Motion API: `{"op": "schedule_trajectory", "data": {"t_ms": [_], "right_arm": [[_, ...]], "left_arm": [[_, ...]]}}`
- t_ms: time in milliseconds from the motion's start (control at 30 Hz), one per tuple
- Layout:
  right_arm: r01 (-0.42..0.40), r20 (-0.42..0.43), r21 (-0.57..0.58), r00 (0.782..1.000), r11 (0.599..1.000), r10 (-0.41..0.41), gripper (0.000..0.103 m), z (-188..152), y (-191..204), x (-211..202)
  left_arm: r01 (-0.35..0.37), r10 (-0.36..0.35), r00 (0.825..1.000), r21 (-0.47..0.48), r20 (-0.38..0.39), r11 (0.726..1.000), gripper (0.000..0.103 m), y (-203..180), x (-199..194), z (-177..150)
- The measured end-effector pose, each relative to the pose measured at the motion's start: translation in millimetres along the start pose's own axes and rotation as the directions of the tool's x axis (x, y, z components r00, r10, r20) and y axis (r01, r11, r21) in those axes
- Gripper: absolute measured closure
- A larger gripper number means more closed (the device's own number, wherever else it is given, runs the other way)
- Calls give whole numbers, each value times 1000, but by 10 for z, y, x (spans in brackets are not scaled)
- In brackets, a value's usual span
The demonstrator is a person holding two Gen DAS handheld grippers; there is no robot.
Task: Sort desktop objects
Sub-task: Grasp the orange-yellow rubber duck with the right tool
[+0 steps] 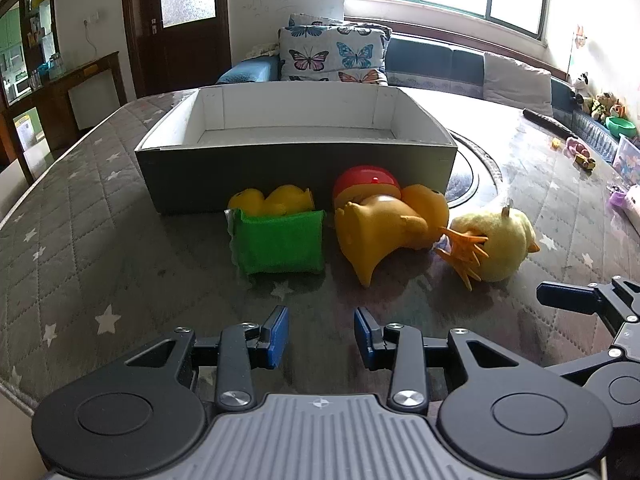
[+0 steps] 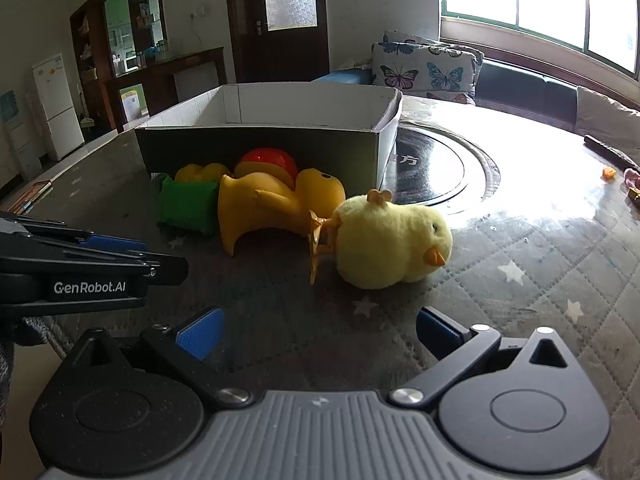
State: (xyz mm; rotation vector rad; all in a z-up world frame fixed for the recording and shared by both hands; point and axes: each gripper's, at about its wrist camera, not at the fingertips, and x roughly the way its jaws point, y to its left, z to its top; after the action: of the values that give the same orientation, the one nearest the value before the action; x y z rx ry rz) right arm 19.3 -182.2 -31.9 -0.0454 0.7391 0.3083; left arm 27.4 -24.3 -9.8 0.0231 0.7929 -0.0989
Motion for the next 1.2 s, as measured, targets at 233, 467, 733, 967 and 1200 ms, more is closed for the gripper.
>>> {"op": "schedule_trajectory", "data": {"t_ms": [233, 467, 733, 967, 1200], "right_arm": [[-12, 10, -2, 1000, 1000, 12, 1, 65, -16, 23], [-28, 36, -21, 999, 999, 29, 6, 184, -30, -32], [-43, 82, -84, 995, 996, 50, 9, 388, -51, -143], [-49, 66, -200, 996, 979, 63, 13, 594, -40, -3], [-99, 8, -338, 994, 936, 108, 18, 696, 38, 198]], "left_arm": [[22, -22, 1000, -10, 6, 1000, 65, 24, 44, 109], [53, -53, 999, -14, 11, 999, 65, 38, 75, 233], [90, -89, 996, -36, 12, 995, 65, 102, 113, 367], [118, -117, 993, -55, 13, 992, 65, 172, 132, 464], [172, -171, 985, -49, 8, 984, 65, 179, 149, 539]]}}
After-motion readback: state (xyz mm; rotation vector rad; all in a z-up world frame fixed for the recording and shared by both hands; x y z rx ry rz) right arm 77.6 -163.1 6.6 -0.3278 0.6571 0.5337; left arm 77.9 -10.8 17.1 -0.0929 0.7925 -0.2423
